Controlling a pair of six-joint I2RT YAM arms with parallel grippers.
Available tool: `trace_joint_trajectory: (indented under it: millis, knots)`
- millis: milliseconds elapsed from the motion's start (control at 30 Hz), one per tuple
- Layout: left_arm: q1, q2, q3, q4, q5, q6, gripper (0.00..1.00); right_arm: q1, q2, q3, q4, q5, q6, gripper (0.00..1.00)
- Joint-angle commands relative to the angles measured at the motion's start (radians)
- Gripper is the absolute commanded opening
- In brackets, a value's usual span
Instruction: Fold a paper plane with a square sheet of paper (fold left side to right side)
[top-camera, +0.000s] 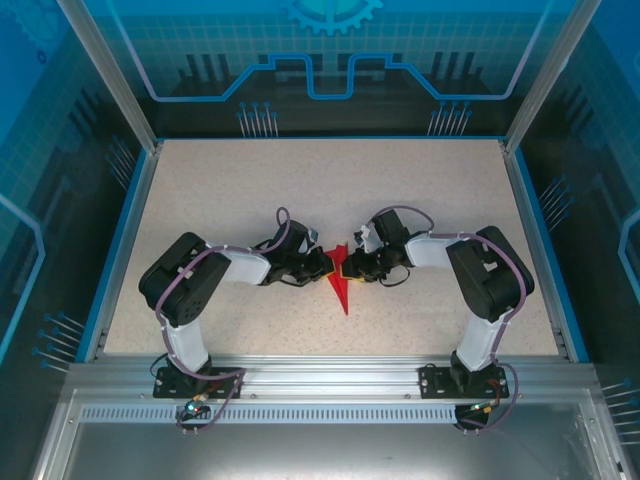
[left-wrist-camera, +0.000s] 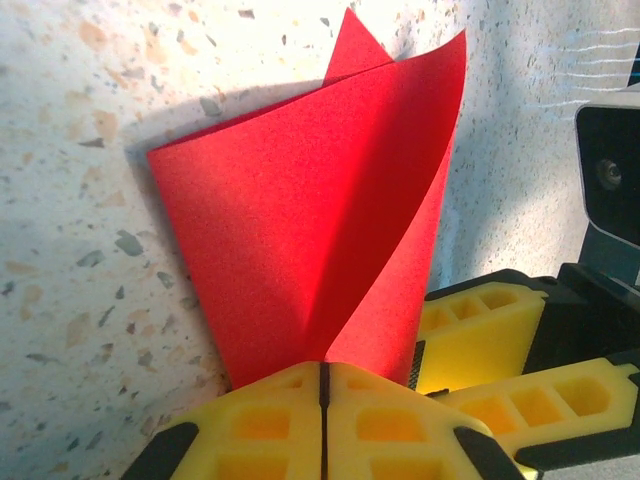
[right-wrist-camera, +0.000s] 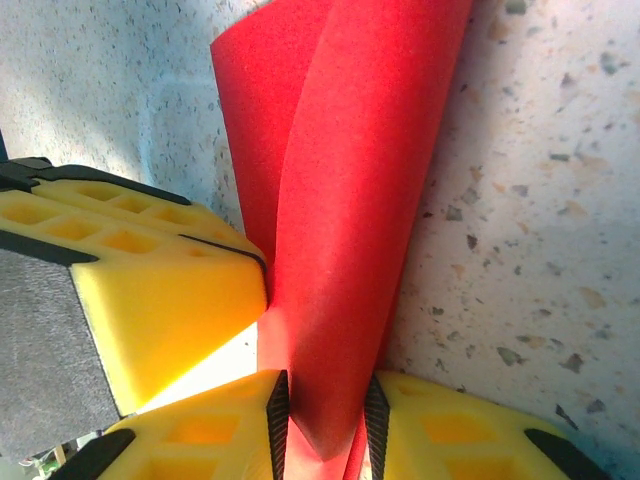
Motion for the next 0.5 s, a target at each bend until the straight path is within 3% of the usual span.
trace_joint_trajectory:
  millis: [0, 467]
  knots:
    - [0.008, -0.03, 0.002, -0.03, -0.017, 0.032, 0.06, 0.015, 0.028, 0.004, -0.027, 0.001, -0.013, 0.29]
    - [0.009, -0.068, -0.027, -0.086, -0.06, 0.069, 0.0, 0.008, 0.002, -0.008, -0.019, -0.012, -0.016, 0.4]
